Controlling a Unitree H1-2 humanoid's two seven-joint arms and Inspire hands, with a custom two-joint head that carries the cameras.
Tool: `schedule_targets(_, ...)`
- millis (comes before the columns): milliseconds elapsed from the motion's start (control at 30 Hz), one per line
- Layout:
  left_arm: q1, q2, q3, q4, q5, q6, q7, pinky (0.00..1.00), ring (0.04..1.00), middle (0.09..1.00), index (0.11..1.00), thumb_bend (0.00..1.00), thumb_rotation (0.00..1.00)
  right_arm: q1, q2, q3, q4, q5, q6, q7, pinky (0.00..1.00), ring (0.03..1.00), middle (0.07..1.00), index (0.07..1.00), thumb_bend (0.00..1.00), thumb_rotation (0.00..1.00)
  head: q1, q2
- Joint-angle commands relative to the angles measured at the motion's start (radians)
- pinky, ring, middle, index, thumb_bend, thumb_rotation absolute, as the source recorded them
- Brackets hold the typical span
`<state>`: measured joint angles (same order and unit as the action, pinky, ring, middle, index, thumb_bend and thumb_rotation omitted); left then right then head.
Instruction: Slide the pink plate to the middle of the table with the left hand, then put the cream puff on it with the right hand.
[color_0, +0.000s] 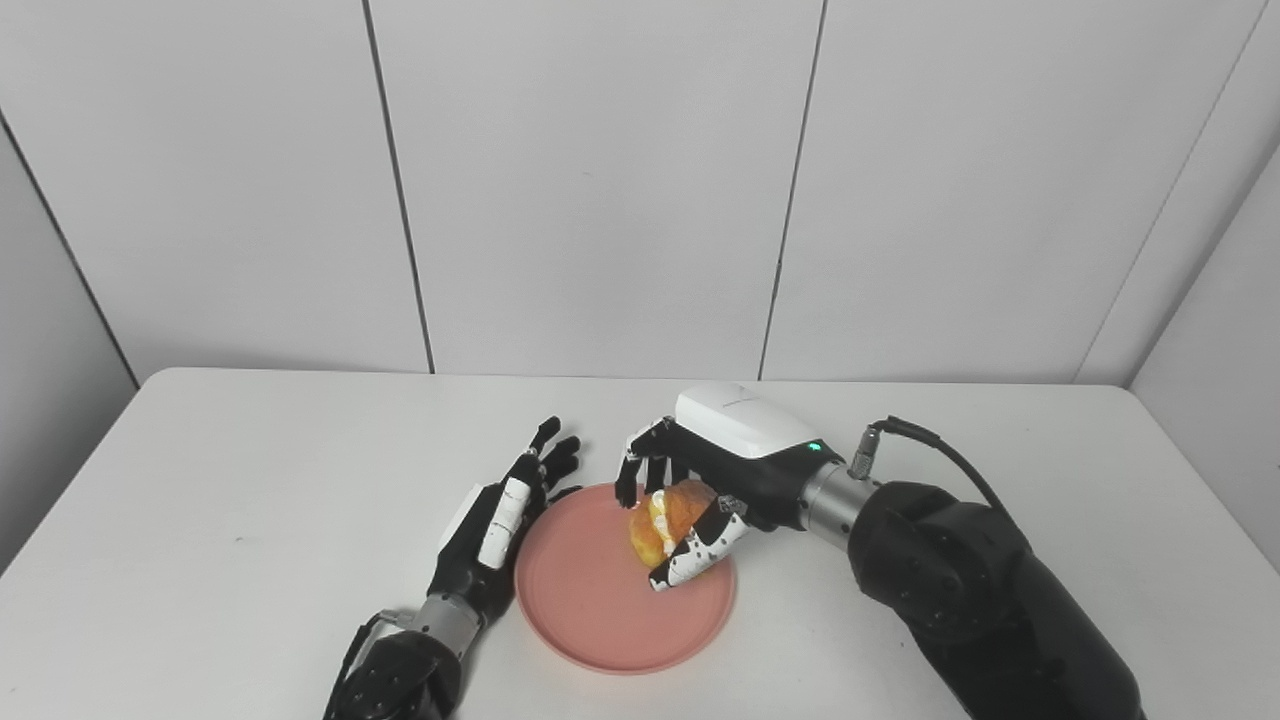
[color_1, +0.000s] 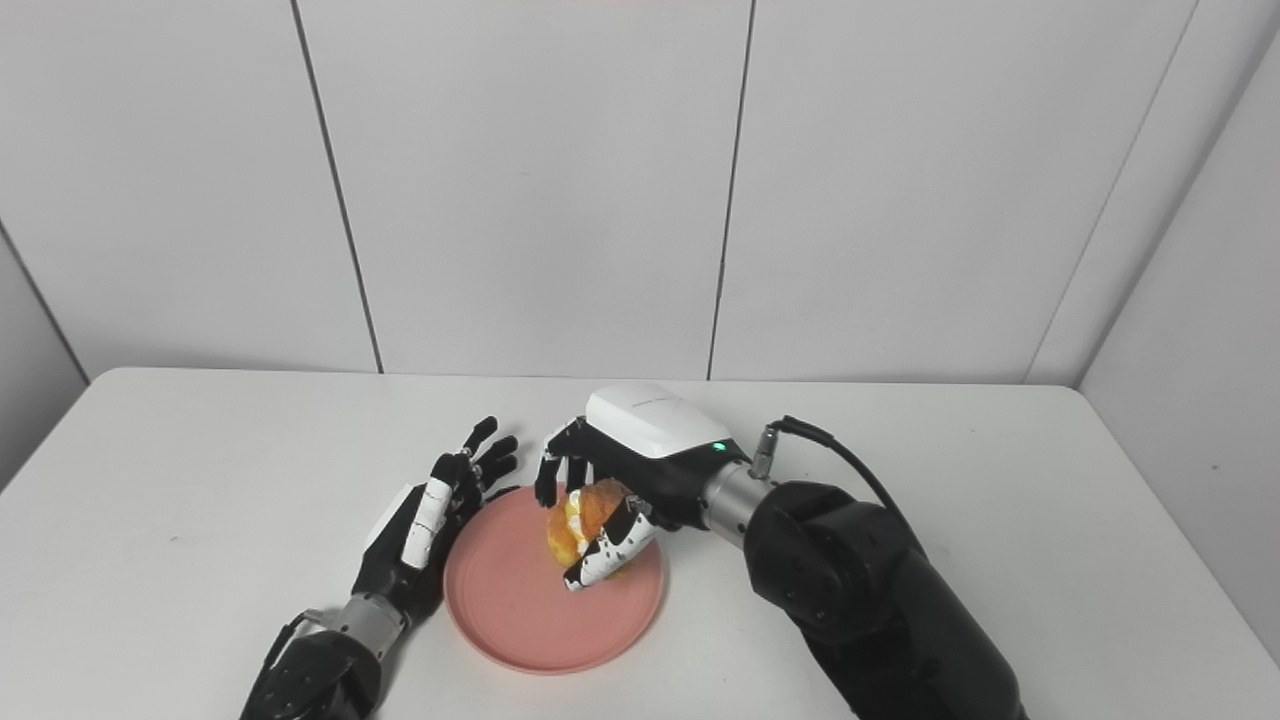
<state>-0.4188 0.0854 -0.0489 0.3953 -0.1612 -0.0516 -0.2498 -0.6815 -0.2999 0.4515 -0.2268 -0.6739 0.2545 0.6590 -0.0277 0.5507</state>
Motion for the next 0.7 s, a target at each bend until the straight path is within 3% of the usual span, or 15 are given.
schedule_targets(0,0.048,-0.014,-0.015,0.031,0.023,0.079,0.010,0.86,0.956,0.952,0.999,1.00,0.95,-0.052,0.012,-0.004,0.003,0.015,-0.038,-0.011,0.24,0.391,0.480,0.503,0.52,0.00,0.007,0.001)
schedule_targets(233,0.049,-0.019,-0.023,0.024,0.029,0.083,0.017,0.84,0.945,0.945,0.995,1.00,0.96,-0.058,0.036,0.026,0.101,0.013,-0.076,-0.040,0.30,0.433,0.511,0.480,0.52,0.00,0.016,0.004)
schedule_targets(433,0.049,-0.019,-0.033,0.019,0.035,0.086,0.020,0.84,0.957,0.947,1.000,0.99,0.97,-0.051,0.060,0.044,0.206,0.017,-0.132,-0.084,0.27,0.398,0.482,0.500,0.52,0.00,0.022,0.006)
schedule_targets(667,0.048,-0.015,-0.045,0.020,0.040,0.082,0.022,0.85,0.948,0.940,1.000,0.99,0.98,-0.057,0.080,0.065,0.295,0.001,-0.174,-0.126,0.31,0.410,0.502,0.499,0.52,0.00,0.022,0.007)
